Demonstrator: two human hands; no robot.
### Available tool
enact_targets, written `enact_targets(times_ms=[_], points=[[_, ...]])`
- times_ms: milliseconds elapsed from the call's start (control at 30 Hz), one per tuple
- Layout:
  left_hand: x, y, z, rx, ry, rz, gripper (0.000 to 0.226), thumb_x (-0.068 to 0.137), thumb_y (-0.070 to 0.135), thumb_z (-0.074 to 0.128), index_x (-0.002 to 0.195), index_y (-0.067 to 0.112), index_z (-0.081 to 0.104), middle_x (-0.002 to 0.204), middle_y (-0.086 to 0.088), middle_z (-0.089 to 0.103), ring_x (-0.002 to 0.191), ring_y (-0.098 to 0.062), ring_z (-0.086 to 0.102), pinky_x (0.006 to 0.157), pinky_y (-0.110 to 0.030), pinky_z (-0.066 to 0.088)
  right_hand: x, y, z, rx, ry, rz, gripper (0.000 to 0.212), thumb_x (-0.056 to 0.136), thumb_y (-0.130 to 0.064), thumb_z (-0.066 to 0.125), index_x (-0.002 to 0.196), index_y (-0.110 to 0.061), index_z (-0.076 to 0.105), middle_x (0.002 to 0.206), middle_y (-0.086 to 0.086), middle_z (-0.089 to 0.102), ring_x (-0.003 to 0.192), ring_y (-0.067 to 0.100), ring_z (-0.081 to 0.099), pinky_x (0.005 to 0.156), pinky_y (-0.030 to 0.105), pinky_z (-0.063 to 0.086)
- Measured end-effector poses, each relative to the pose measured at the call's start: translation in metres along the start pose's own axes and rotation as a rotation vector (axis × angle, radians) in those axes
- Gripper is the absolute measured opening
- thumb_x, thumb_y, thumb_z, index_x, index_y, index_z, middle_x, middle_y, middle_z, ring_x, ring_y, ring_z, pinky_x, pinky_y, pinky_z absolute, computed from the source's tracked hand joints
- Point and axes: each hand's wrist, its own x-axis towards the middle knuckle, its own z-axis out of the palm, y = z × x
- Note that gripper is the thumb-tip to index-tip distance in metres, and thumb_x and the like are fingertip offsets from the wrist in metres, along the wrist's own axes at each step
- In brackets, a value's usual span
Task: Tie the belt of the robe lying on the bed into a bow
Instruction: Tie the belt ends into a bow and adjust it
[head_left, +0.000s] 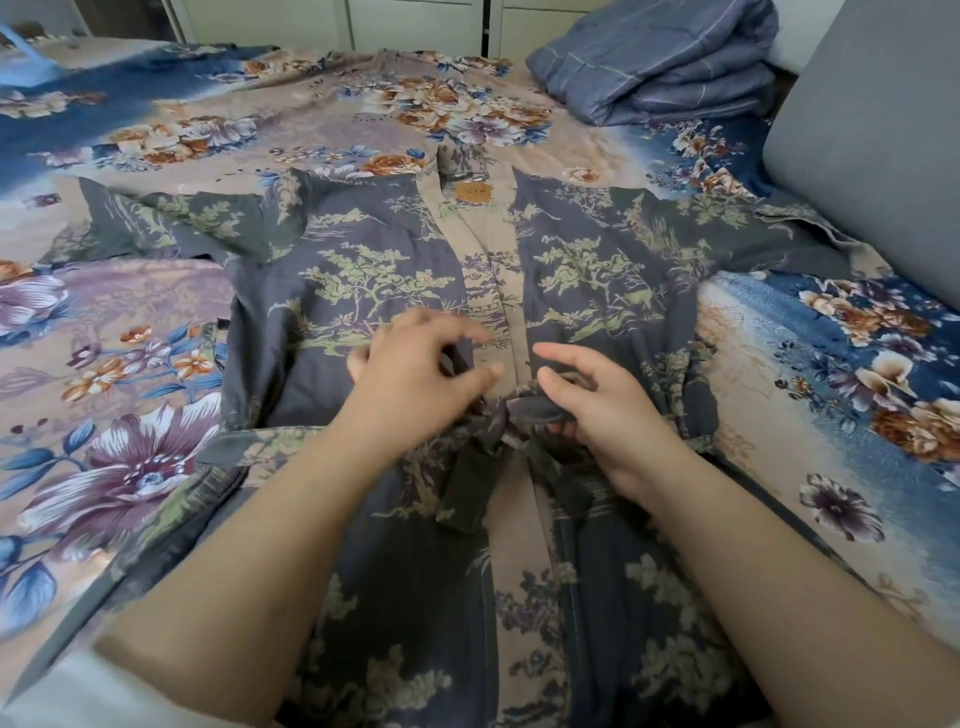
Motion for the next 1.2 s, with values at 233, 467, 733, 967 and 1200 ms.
enact_targets(times_ms=[233,467,733,967,1200], points=[[-0.015,0.007,0.019,0.328,-0.229,0.159,0.026,0.091,0.04,0.048,0.116,0.04,0.055,0.113,0.018,0.061,0.121,-0.009,0.049,0.106,-0.066,-0.016,0.001,-0.004,0.016,0.642,0.037,0.192,0.019,0.097,-0.004,0.045,0.102,-0.012,0.061,0.074,0.003,0.057,0.066,0.013,0.059,0.066,0.03,0.052],[-0.011,-0.006,0.033,0.301,-0.291,0.067,0.018,0.091,0.045,0.046,0.101,0.037,0.058,0.104,0.015,0.06,0.113,-0.012,0.052,0.109,-0.065,-0.013,0.004,0.004,0.017,0.967,0.104,0.29,0.02,0.097,-0.002,0.038,0.088,-0.011,0.053,0.055,0.001,0.036,0.048,0.01,0.035,0.042,0.021,0.042],[-0.01,-0.015,0.034,0.205,-0.283,0.077,0.013,0.09,0.044,0.047,0.096,0.04,0.059,0.102,0.019,0.059,0.114,-0.01,0.048,0.106,-0.072,-0.004,0.006,0.007,0.014,0.959,0.093,0.2,0.028,0.096,0.0,0.035,0.076,-0.014,0.048,0.051,-0.001,0.031,0.047,0.011,0.026,0.053,0.022,0.027],[-0.008,-0.025,0.03,0.144,-0.32,0.078,0.031,0.084,0.057,0.048,0.109,0.042,0.059,0.112,0.015,0.058,0.117,-0.012,0.049,0.109,-0.062,0.02,0.007,0.009,0.008,0.417,0.129,0.125,0.017,0.096,-0.006,0.045,0.093,-0.014,0.06,0.067,0.002,0.048,0.068,0.017,0.051,0.072,0.039,0.054],[-0.006,-0.021,0.005,-0.148,-0.075,0.006,0.025,0.09,0.032,0.055,0.106,0.016,0.066,0.095,0.002,0.066,0.086,-0.009,0.059,0.08,-0.02,0.045,-0.006,0.002,-0.003,-0.336,0.184,-0.068,0.028,0.097,-0.026,0.043,0.122,-0.024,0.056,0.105,-0.006,0.059,0.094,0.016,0.06,0.087,0.037,0.052]])
